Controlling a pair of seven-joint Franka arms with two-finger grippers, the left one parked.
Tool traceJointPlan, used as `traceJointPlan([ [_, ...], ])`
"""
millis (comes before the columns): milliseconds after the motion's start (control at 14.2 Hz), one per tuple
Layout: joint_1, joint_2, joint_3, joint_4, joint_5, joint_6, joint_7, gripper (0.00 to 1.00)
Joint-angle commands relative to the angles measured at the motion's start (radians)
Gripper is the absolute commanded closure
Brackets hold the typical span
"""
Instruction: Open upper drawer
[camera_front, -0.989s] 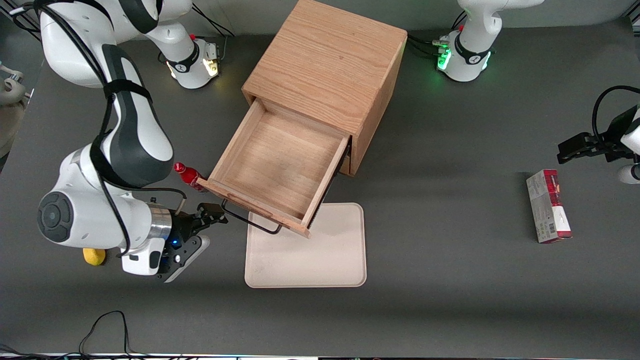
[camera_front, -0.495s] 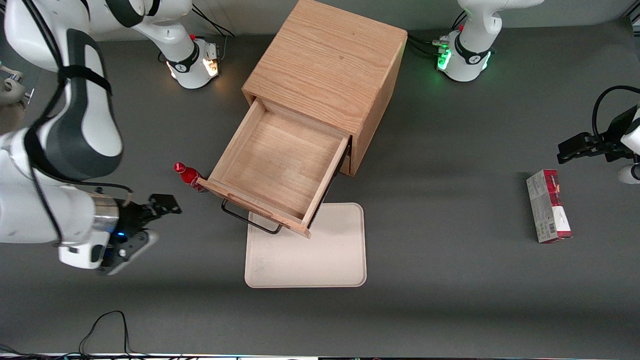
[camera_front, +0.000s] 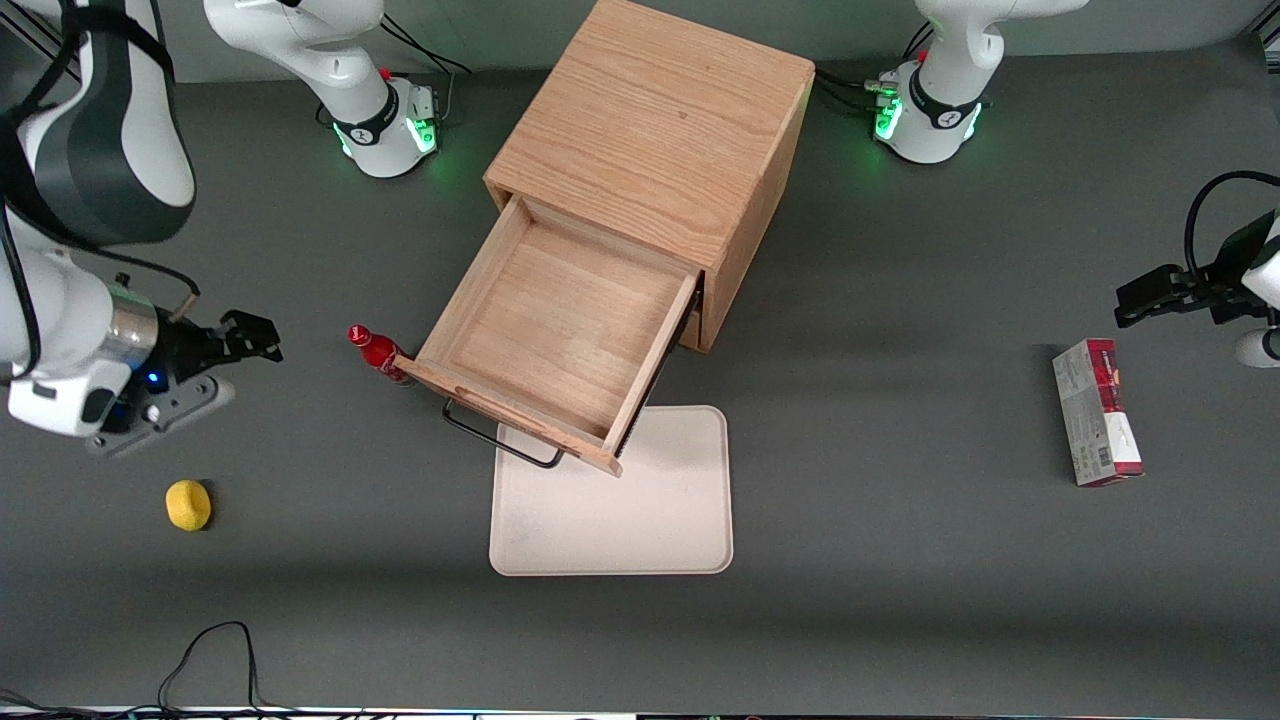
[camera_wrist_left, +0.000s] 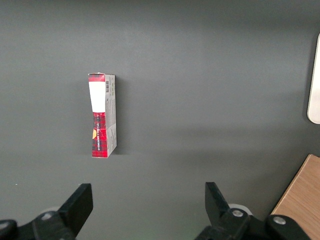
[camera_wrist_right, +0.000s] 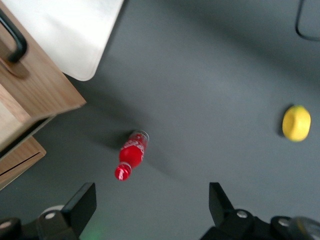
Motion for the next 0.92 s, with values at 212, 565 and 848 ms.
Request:
traceJointPlan([
  [212, 0.007, -0.154, -0.092, -0.161, -0.003, -0.012, 0.152, 0.0],
  [565, 0.012, -0.16, -0.103, -0.107, 0.098, -0.011, 0.219, 0.0],
  [848, -0.029, -0.172, -0.059, -0.102, 0.086, -0.02, 0.217, 0.0],
])
